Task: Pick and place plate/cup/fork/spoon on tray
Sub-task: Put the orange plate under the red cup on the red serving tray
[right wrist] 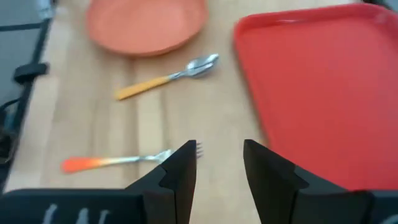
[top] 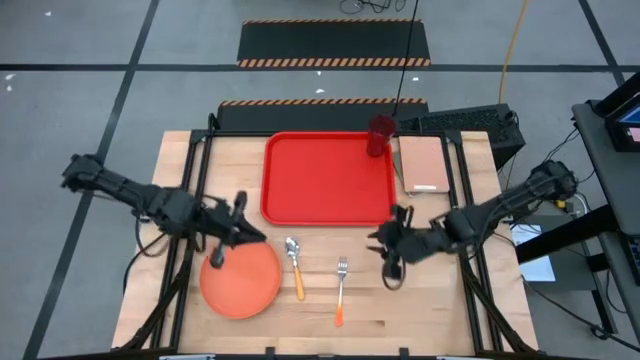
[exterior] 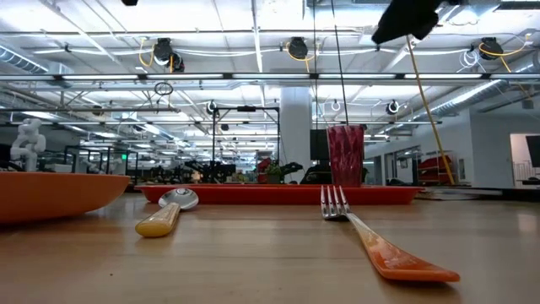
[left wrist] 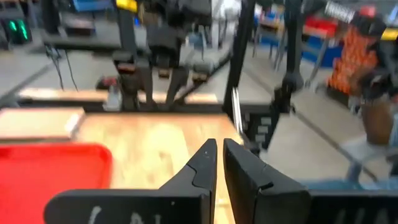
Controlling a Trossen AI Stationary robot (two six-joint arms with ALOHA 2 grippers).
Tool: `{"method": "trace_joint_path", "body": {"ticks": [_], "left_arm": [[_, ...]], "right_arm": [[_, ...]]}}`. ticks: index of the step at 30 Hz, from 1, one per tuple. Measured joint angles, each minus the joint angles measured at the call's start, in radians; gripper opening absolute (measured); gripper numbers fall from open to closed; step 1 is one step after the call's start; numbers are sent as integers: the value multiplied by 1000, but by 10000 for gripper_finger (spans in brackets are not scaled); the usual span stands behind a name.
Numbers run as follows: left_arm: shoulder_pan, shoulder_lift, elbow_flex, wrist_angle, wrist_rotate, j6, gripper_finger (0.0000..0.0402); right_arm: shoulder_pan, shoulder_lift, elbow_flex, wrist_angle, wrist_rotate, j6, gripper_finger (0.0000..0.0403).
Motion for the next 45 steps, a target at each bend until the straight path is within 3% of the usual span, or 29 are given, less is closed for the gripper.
{"method": "trace_joint_path", "body": {"ticks": [5,13,23,31,45], "left_arm": [[-133,174,123,-202,-77,-107,32],[-321,405,235,-365,-73,-411,32],[-520,599,248,-399,-76,-656,33],[-568,680,247,-571,-115,-881,37],[-617,809,247,-535,-124,-952,199]], "right_arm": [[93,-1,4,23,-76,86,128],[188,0,4,17,-23,131,128],[157,0,4,20,8,43,128],[90,0,4,20,8,-34,128],[70,0,4,20,2,-52,128]]}}
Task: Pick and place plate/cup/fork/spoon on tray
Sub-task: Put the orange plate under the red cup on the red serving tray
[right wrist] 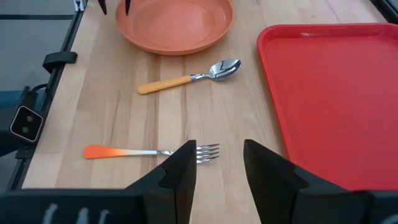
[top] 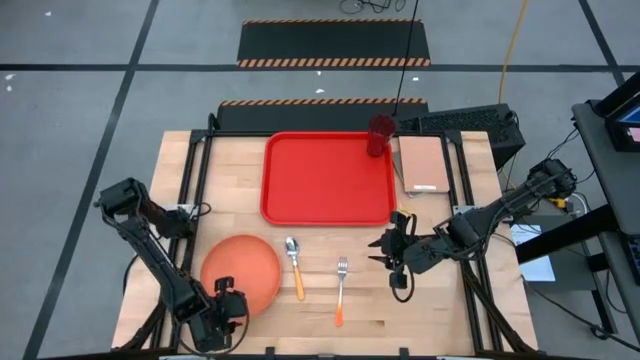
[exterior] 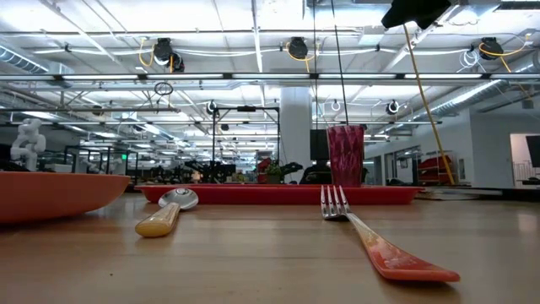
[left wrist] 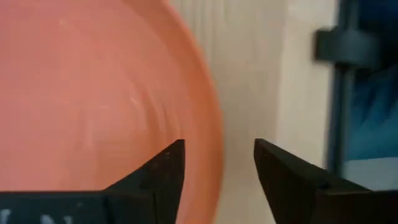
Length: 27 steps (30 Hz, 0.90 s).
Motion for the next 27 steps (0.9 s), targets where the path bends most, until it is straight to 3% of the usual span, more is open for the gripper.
{"method": "trace_joint_path", "body": {"ticks": [5,9,18,20,27], "left_arm": [[-4,71,-1,-23,-1,26,210],[-4,103,2,-13,-27,26,188],[-1,78,2,-27,-57,84,43],[2,69,22,-73,-62,89,16],[32,70,182,-379,-67,115,7]], "right_arm": [[0,0,0,0,0,16,128],[0,0,0,0,0,18,128],[2,0,0,0,0,19,128],[2,0,0,0,0,19,128],[2,0,0,0,1,16,128]]}}
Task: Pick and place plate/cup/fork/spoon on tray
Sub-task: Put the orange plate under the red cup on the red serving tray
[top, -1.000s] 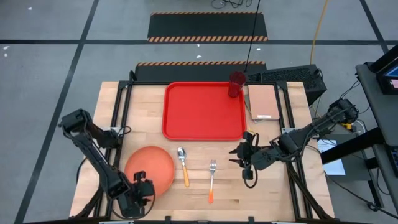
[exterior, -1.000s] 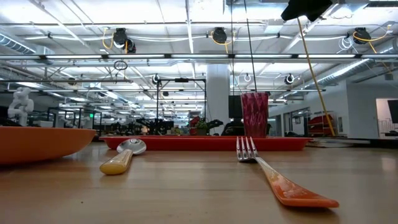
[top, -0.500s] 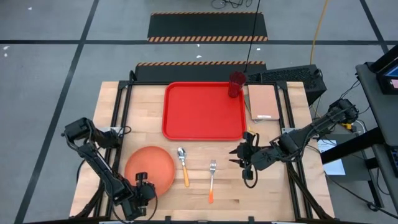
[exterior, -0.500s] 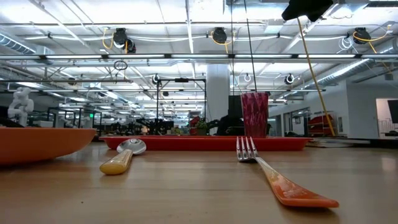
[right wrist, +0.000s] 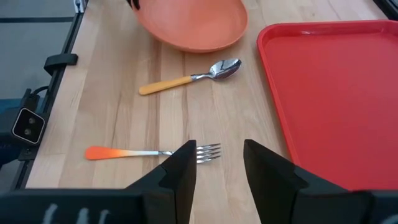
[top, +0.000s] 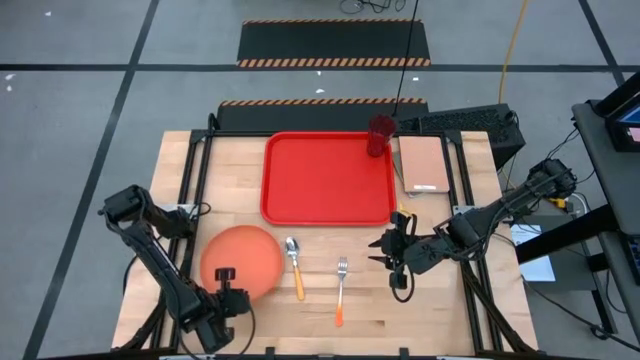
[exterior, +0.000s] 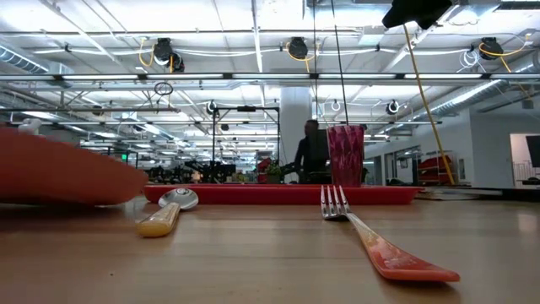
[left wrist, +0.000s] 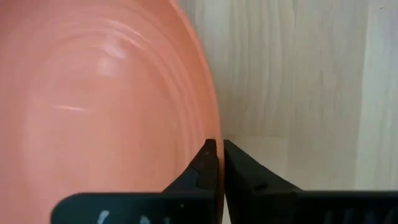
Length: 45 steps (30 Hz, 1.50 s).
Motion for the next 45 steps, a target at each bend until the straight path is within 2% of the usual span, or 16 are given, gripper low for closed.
{"method": "trace_joint_path", "body": {"ticks": [8,16,21,32,41,45], "left_arm": [[59,0,236,-215,-30,197,6],[144,-1,371,-272,-120,546,6],[225,-1,398,-272,-196,718,6],[451,-1,398,-236,-230,953,8],[618,-1,398,-49,-227,1132,8],[666,-1,398,22,-188,1208,8]], "right_arm": [[0,0,0,0,1,-1,128],[0,0,-5,2,6,-20,128],[0,0,-47,27,6,-20,128],[0,0,-85,52,-21,10,128],[7,0,-85,-41,-29,105,128],[20,0,-85,-103,-29,166,128]]}}
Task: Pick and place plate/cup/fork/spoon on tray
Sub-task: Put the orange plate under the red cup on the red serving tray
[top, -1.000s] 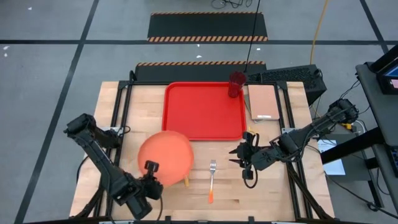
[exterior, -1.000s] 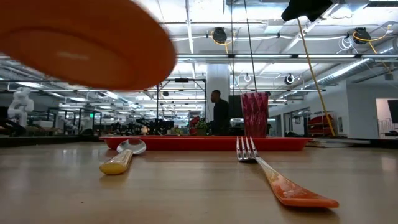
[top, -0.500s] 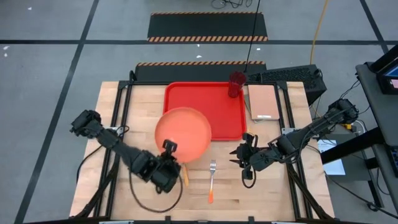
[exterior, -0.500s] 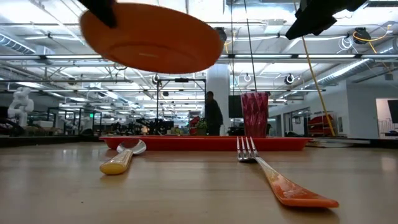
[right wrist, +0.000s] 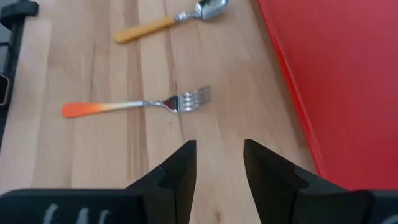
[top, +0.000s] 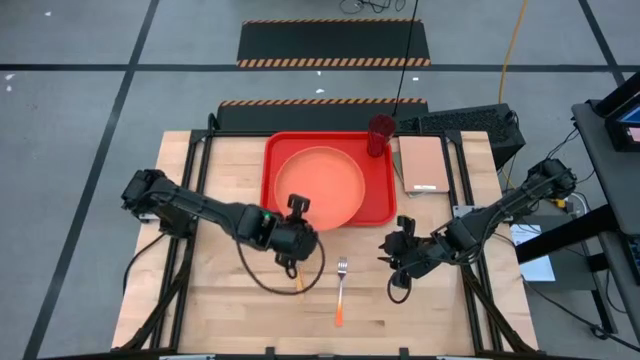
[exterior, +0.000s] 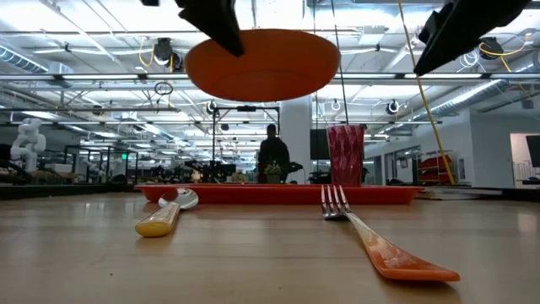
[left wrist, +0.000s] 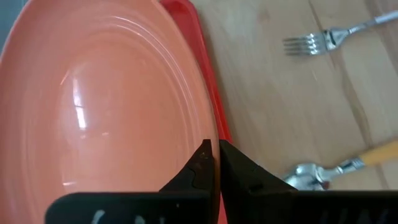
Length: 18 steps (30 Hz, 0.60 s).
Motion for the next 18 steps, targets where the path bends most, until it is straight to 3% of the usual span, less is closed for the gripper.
{"method": "trace_joint_path", "body": {"ticks": [5,18], "left_arm": [[43,0,-3,58,21,15,8],[161,0,-165,386,115,200,11]], "right_arm": [[23,0,0,-13,0,20,128],[32,0,0,-13,0,18,128]]}}
